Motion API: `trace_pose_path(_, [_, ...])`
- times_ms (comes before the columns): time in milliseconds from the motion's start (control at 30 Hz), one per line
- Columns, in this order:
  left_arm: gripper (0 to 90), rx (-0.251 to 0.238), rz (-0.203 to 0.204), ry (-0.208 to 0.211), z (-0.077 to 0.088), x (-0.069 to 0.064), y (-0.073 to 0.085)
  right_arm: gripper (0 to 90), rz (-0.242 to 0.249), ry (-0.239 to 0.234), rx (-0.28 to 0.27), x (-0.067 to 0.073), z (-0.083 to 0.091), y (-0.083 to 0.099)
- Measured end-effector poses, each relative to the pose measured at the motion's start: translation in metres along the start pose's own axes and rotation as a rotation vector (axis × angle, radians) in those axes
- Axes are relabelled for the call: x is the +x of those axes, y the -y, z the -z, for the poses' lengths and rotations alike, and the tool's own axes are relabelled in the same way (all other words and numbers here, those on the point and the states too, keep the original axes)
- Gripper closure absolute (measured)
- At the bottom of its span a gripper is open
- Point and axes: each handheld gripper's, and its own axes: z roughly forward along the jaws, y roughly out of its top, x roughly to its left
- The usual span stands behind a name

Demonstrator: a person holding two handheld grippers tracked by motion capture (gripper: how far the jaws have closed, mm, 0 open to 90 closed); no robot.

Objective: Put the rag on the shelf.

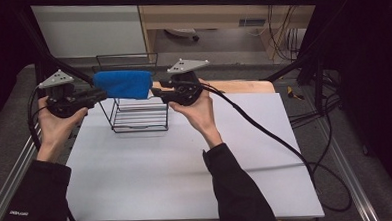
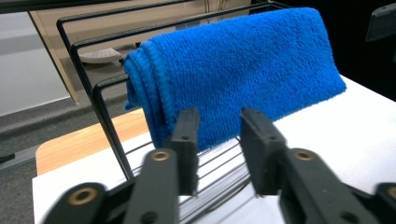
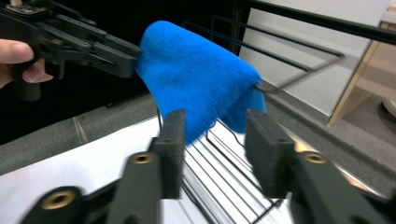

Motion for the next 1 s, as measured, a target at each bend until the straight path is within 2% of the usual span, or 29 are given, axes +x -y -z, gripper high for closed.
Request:
trace_pose_path(200, [49.2, 0.045, -0.020, -0.001, 0.001, -0.008, 0.011, 34.0, -0.044, 0.012, 0.028, -0.011, 0.023, 0.015])
trace_pose_path(367, [36.1, 0.073, -0.031, 0.011, -0.002, -0.018, 0.027, 20.8, -0.069, 0.029, 0.064, -0.022, 0.043, 0.035])
trace_pose_path(567, [24.9, 0.110, -0.049, 0.029, -0.008, -0.032, 0.047, 12.4, -0.119, 0.048, 0.086, -0.038, 0.066, 0.064])
trace_pose_path(700, [18.1, 0.121, -0.051, 0.040, -0.014, -0.041, 0.060, 9.6, -0.134, 0.068, 0.099, -0.046, 0.084, 0.083])
trace_pose_path(867, [11.5, 0.139, -0.041, 0.056, -0.024, -0.051, 0.082, 6.8, -0.156, 0.075, 0.100, -0.051, 0.103, 0.108])
trace_pose_path(1000, [8.8, 0.152, -0.016, 0.074, -0.034, -0.058, 0.103, 4.3, -0.172, 0.085, 0.123, -0.053, 0.115, 0.131])
